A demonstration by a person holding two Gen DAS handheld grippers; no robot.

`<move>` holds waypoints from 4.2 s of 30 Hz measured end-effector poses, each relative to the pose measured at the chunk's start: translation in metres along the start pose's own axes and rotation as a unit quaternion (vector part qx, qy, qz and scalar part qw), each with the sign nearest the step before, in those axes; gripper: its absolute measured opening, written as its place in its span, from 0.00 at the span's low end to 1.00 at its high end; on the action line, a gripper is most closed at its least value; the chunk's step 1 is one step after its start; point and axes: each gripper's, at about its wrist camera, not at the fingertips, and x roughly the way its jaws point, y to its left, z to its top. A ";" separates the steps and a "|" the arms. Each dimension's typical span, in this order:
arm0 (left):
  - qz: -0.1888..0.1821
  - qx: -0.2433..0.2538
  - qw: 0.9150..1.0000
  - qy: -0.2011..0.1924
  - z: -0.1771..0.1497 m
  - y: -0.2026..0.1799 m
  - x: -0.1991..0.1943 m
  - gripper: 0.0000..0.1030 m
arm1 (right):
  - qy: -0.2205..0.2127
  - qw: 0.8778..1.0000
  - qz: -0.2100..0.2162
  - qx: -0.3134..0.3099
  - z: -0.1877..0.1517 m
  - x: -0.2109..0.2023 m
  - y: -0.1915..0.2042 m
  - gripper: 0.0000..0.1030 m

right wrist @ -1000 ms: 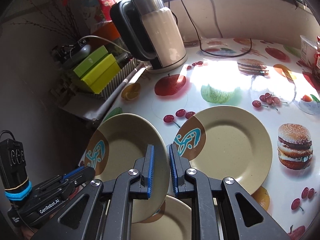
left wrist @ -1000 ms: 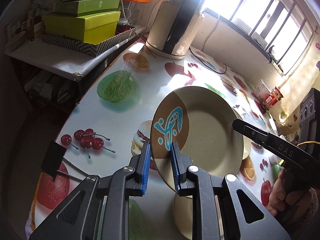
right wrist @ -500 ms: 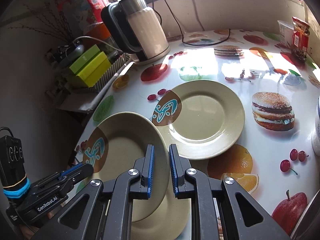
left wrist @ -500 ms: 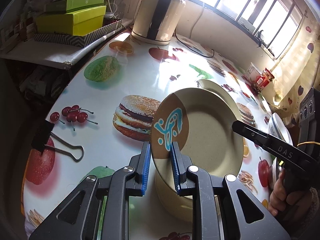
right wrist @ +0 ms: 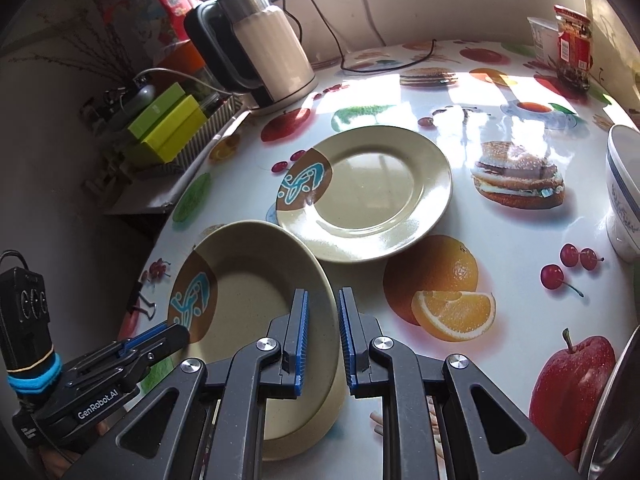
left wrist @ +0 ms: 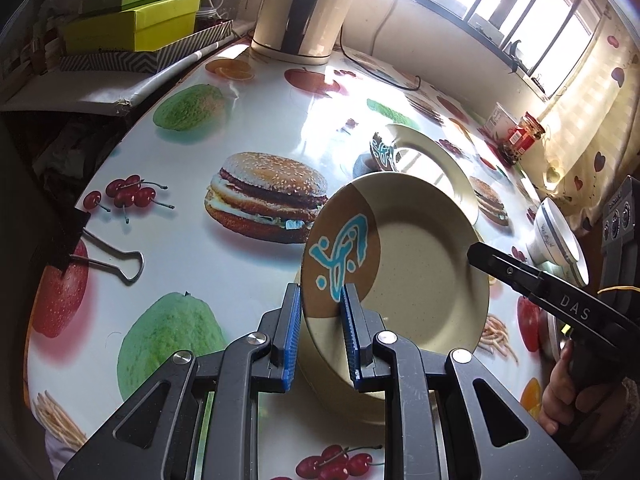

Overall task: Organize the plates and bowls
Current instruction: 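Lift the cream plate with the left gripper and lower it onto another plate, then open the left gripper to release the plate on the stack, then move the left gripper to the next cream plate's rim and close on it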

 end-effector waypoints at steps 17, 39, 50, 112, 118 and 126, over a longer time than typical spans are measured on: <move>0.012 0.004 1.000 0.011 -0.004 -0.001 0.005 0.20 | 0.012 1.000 -0.006 0.006 -0.012 0.004 -0.003 0.15; 0.022 0.004 1.000 0.008 -0.005 -0.003 0.004 0.20 | 0.003 1.000 -0.018 0.008 -0.013 -0.001 -0.005 0.17; 0.018 0.020 1.000 -0.011 0.010 -0.012 -0.003 0.26 | -0.031 0.998 -0.056 -0.014 -0.005 -0.013 -0.001 0.34; -0.004 0.068 0.997 0.026 0.114 -0.049 0.097 0.38 | -0.025 0.992 -0.125 0.007 0.080 0.040 -0.065 0.46; -0.006 0.067 0.997 0.028 0.113 -0.049 0.100 0.38 | -0.024 0.992 -0.123 0.006 0.080 0.042 -0.064 0.45; -0.006 0.069 0.997 0.031 0.112 -0.050 0.101 0.33 | -0.018 0.993 -0.118 0.006 0.079 0.045 -0.065 0.32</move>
